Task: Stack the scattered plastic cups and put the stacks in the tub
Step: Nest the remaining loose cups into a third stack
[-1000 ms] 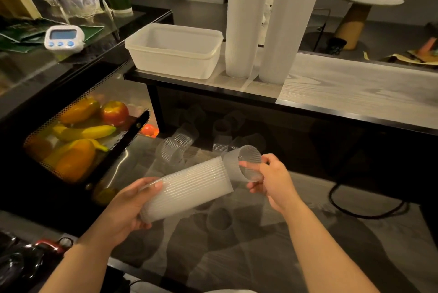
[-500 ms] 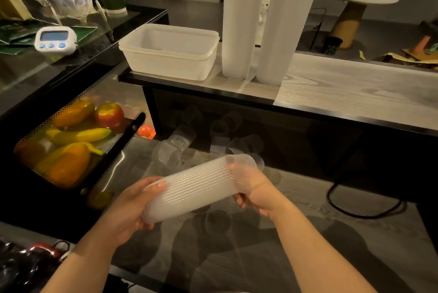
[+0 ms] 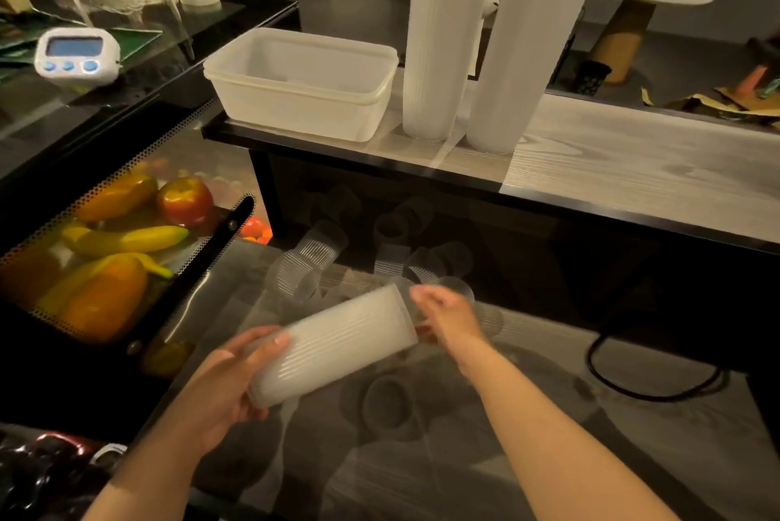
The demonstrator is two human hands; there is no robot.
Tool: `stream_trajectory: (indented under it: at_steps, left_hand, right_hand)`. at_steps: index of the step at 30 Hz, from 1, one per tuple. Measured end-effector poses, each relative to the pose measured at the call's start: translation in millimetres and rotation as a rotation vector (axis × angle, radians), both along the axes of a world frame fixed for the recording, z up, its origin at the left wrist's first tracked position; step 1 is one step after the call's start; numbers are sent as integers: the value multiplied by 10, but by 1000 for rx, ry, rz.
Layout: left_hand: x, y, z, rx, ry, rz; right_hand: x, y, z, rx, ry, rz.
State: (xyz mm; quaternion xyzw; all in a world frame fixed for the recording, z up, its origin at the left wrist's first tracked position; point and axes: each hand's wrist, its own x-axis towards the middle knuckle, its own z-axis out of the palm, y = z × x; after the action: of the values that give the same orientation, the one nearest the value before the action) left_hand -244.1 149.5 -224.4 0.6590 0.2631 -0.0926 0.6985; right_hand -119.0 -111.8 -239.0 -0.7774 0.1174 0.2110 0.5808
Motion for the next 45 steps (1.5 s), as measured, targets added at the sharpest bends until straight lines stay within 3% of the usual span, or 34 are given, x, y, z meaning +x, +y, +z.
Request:
stream_trajectory:
  at_steps: [2,4,8,11,14,17,21,26,38,42,43,45]
  left_hand:
    - [16,7,-11,-37,-2,25]
    - [24,7,-9,-46,-4,32]
    - [-11,15,-17,-36,22,51]
    - [-47,29,5,-28,27,43]
    - [-78,51,29,-26,34,32]
    - [-79,23,54,-27,30,15]
    - [-82,-31,135,-48,15,-12]
    - [-89,46,238,-46,8,-33]
    - [-125,15,268,-40,34,-52]
    - [-86,173,241,-29,-9,24]
    - [-71,250,221,-20,-13,58]
    - [-49,391,214,-36,-8,148]
  right_hand:
    - [223,-174,-198,-419,-142,-202]
    - [385,-387,-387,-638,-57,-230]
    - [493,-566,-600,-342,102,-249]
    - [383,-560,-590,-207,71,-326]
    - [224,-473,-387,144,70,-418]
    - [-4,-376,-81,445,99,-359]
    - [-234,-348,208,554,172,-120]
    - [-326,-342,377,602,117,49]
    - [-391,28,381,237,49,421]
    - [-257,196,360,277,104,318]
    - [-164,224,280,172,71,218]
    - [-6,256,67,-291,-126,105]
